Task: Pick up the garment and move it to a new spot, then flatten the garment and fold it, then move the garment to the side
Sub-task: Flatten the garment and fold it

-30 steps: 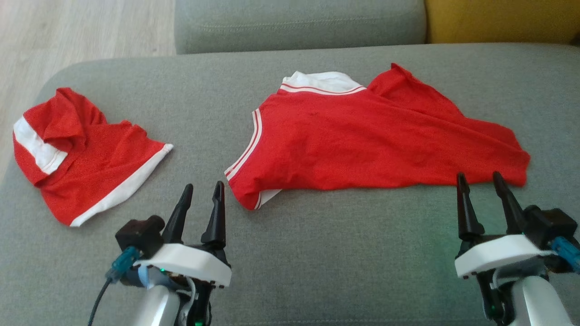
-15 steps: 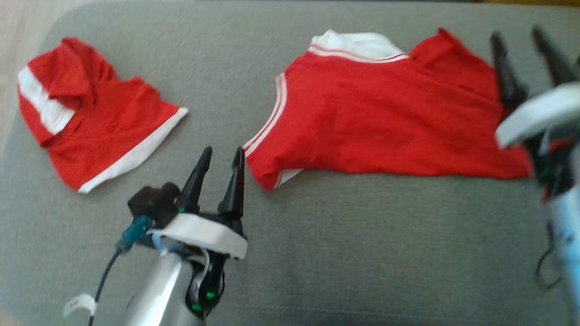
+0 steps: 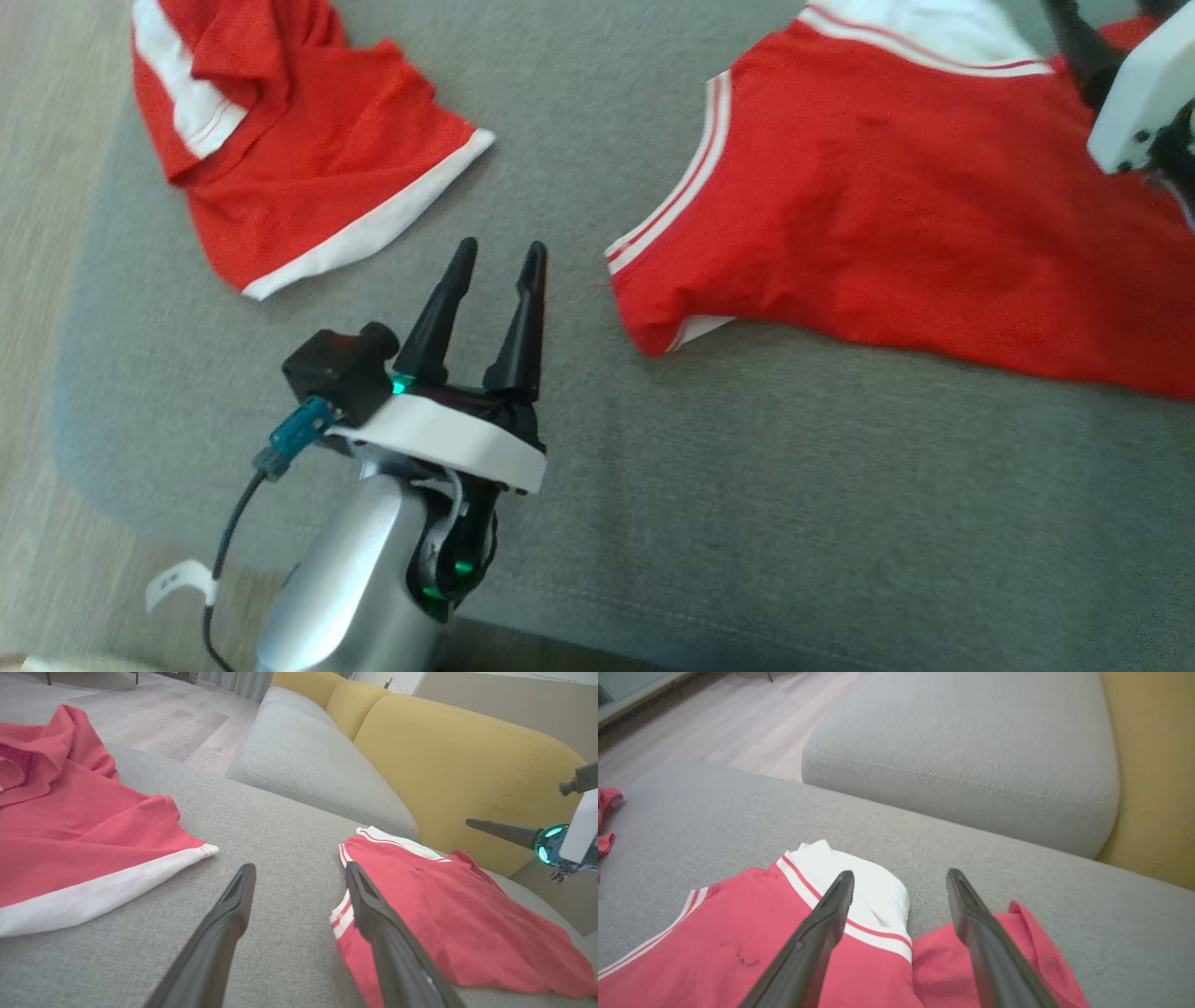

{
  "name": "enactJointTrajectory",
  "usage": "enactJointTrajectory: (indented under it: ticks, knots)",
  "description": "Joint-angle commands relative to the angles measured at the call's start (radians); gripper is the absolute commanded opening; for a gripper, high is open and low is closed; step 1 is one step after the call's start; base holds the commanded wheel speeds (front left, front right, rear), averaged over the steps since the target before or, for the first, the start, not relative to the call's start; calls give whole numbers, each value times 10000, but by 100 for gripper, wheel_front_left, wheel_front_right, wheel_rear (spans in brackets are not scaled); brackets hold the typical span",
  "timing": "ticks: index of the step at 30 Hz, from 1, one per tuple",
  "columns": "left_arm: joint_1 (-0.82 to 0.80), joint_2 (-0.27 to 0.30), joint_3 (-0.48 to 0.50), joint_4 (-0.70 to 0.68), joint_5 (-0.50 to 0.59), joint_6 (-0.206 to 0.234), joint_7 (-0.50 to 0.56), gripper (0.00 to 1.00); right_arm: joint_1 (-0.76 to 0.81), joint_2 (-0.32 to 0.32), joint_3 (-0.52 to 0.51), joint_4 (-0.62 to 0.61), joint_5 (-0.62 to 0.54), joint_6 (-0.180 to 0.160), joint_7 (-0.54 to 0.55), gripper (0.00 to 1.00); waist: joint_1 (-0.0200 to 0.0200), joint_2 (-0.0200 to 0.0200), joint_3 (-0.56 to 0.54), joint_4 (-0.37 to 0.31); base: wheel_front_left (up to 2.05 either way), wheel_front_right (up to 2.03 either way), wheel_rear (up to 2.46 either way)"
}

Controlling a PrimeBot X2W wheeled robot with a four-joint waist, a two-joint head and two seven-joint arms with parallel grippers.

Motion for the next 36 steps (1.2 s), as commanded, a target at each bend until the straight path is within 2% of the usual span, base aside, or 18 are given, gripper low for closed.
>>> enactJointTrajectory:
  ticks: [1,7,13,18,19,20,23,36]
  knots:
    - [-325,72,187,-378,-57,41,-59,100,-293,-199,202,-142,194,-7,122,100,-1,0,407,392,0,0,0]
    - [-512,72,-22,-500,-231,106,-59,100,-992,-591,970,677,856,-7,610,100,-1,0,851,732,0,0,0]
    - [-580,72,-61,-546,-332,156,-59,100,-1438,-689,1813,1210,1326,-7,1130,100,-1,0,1062,843,0,0,0]
    - [-592,72,-51,-531,-369,180,-59,100,-1507,-657,2376,1640,1855,-7,1982,100,-1,0,1062,857,0,0,0]
    - [-592,72,-42,-525,-374,188,-59,100,-1525,-661,2437,1664,1973,-7,2065,37,-1,0,1053,852,0,0,0]
    - [-593,72,-34,-517,-376,196,-59,100,-1551,-673,2466,1671,2078,-7,2050,0,-1,0,1043,844,0,0,0]
    - [-583,72,-3,-477,-371,217,-59,100,-1657,-714,2447,1698,2245,-7,1566,0,-1,0,968,802,0,0,0]
    - [-225,72,317,-180,-180,177,-59,100,-1508,-543,2842,1463,2652,-7,-2206,0,-1,0,-178,178,0,0,0]
